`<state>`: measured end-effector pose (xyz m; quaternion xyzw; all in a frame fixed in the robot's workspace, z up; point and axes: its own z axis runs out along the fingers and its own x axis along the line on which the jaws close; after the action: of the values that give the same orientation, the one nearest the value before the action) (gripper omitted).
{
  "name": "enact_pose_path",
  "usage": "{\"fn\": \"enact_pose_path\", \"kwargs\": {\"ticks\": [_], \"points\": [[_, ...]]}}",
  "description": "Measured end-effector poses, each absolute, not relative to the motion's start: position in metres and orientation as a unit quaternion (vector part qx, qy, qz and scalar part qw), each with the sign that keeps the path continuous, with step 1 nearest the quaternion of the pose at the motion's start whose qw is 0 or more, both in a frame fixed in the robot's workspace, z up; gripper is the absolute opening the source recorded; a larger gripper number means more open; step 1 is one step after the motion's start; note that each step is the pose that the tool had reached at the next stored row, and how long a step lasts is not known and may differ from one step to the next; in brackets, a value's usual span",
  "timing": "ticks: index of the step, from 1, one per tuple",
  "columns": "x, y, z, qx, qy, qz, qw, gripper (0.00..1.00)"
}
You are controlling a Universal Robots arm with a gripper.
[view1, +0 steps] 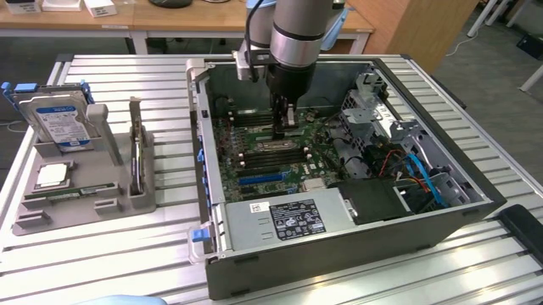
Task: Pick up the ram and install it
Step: 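Insert the ram into the slot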
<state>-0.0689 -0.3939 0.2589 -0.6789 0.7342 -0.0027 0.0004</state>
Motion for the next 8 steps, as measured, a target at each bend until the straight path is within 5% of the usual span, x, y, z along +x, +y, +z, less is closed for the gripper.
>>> {"fn": "enact_pose_path", "kwargs": {"ticks": [8], "points": [[-0.0689, -0.3939, 0.2555, -0.679, 0.734, -0.001, -0.001, 0.13]]}}
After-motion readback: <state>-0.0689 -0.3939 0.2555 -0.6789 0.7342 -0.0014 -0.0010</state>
